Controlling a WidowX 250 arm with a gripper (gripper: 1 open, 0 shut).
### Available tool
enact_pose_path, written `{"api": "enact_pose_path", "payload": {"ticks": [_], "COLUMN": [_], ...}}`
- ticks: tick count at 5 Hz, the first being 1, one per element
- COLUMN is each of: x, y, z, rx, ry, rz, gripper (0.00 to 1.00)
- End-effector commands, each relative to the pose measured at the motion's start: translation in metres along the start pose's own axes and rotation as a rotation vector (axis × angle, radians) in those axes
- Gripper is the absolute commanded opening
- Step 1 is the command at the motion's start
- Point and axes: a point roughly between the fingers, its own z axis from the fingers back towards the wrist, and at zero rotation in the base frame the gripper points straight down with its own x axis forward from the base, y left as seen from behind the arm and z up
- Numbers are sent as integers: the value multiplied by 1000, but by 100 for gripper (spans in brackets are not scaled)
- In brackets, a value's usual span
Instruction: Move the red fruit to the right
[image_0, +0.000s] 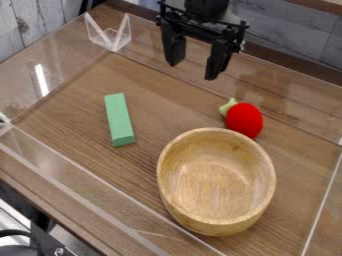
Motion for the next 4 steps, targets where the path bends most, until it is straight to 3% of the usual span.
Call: {"api": "enact_pose_path", "payload": {"ticks": [1,2,4], "x": [0,3,17], "y": [11,31,94], "z": [0,3,8], "rx": [8,24,63], "ry": [-21,-66,-156], "rz": [-30,-51,-85], "gripper": [100,100,100]}}
